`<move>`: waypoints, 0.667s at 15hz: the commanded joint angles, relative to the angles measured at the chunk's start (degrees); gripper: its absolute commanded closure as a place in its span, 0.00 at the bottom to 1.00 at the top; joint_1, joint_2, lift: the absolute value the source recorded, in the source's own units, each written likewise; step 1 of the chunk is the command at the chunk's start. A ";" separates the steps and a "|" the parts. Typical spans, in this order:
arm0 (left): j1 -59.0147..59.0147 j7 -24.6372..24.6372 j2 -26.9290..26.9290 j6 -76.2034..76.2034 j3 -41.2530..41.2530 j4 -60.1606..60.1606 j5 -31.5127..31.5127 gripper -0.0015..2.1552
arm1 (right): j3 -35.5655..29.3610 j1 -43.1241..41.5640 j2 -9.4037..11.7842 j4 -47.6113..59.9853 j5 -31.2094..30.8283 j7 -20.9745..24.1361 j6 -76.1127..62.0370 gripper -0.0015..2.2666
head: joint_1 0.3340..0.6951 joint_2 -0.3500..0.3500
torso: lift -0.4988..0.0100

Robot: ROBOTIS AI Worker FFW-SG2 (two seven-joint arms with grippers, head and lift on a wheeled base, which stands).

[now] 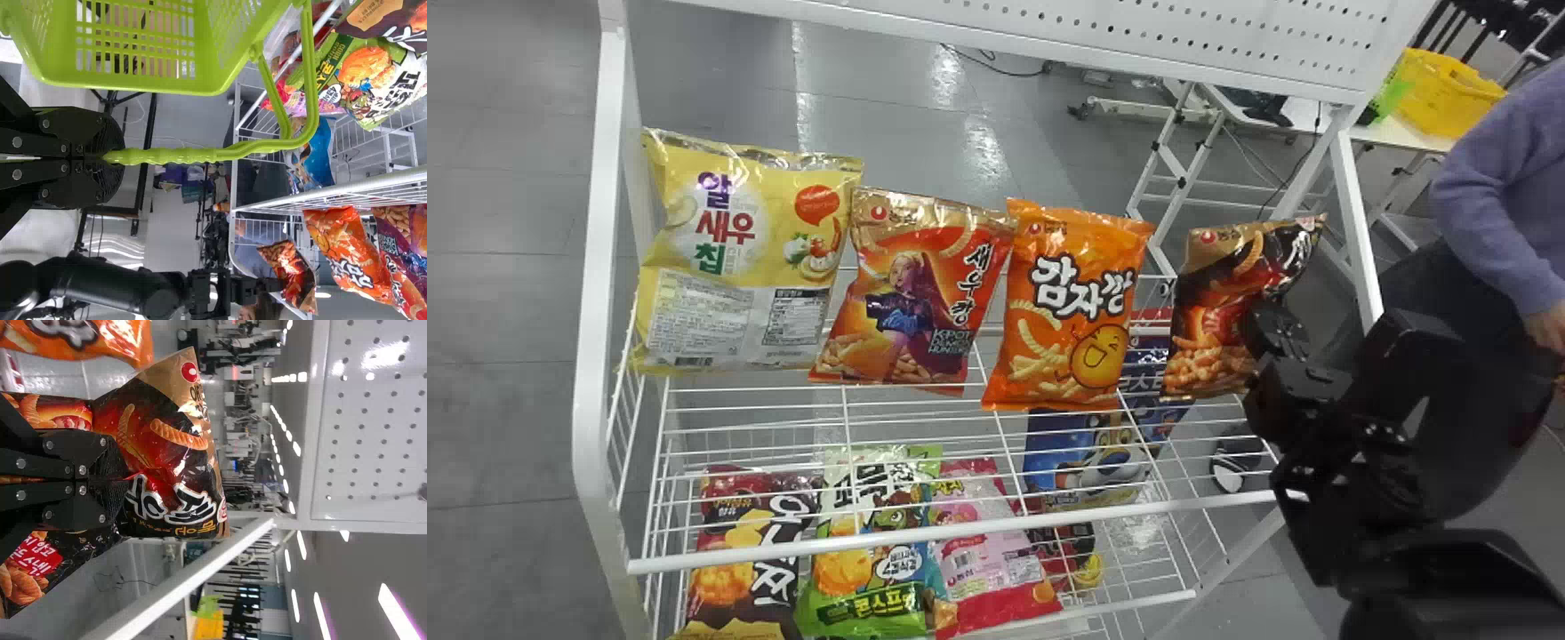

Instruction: Hold basket handle with left hand then pick spicy shrimp crackers with right hand and place into basket

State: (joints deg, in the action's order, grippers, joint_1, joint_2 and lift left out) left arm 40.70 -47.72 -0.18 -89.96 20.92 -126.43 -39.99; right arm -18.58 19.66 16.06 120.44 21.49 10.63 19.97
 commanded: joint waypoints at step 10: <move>1.31 -0.18 0.32 -0.07 0.17 -4.62 -1.76 0.88 | -0.14 9.17 -1.38 18.43 8.66 -0.44 22.18 0.75 | 1.00 0.00 | 0.91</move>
State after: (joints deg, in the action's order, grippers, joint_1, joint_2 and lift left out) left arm 41.64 -48.03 -0.18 -89.96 21.09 -129.46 -41.47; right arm -18.73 27.88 14.76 136.27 28.62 10.31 39.36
